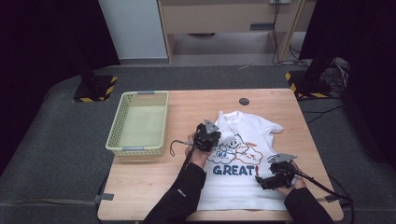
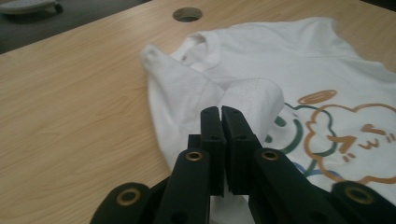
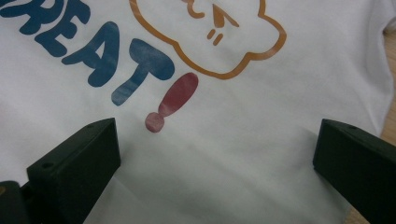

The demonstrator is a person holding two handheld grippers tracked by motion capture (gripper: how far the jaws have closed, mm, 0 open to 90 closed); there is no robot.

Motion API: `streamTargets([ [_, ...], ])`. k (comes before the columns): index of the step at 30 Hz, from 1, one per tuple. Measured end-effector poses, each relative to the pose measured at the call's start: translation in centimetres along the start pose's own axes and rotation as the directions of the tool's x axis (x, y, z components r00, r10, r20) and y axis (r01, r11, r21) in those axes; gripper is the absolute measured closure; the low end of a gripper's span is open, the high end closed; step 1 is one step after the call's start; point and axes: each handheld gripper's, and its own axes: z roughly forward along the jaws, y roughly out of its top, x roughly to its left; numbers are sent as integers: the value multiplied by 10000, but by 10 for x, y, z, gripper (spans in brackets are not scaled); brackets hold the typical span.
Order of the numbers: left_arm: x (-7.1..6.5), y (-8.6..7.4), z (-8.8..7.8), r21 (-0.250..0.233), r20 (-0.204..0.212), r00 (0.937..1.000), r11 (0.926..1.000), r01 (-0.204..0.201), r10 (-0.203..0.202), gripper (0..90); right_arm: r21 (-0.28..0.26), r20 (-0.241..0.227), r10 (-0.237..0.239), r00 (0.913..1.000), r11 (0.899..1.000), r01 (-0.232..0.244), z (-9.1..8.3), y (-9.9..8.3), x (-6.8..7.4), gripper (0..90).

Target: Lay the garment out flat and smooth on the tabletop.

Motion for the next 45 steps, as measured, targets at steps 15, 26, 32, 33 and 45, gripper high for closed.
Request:
streamTargets([
  [15, 58, -19, -23, 595, -2660, 9613, 9941, 911, -722, 879, 6, -1, 11, 10000, 10000, -11, 0, 0, 0, 9],
  [26, 67, -20, -37, 573, -3421, 9364, 9929, 1040, -783, 735, -26, -27, 88, 10000, 10000, -88, -7, 4, -2, 24],
  [32, 59, -18, -31, 99, -2094, 9727, 9945, 1045, -1001, 548, -428, 159, 333, 9993, 9986, -325, -11, 8, -5, 20],
  [33, 57, -19, -28, 119, -1814, 9779, 9941, 1076, -1037, 502, -427, 185, 343, 9992, 9985, -335, -10, 9, -5, 19],
  [45, 46, -43, 18, 1602, -1047, 9834, 9734, 1635, -1480, 437, -83, 132, 490, 9987, 9988, -489, 3, 11, -6, 20],
])
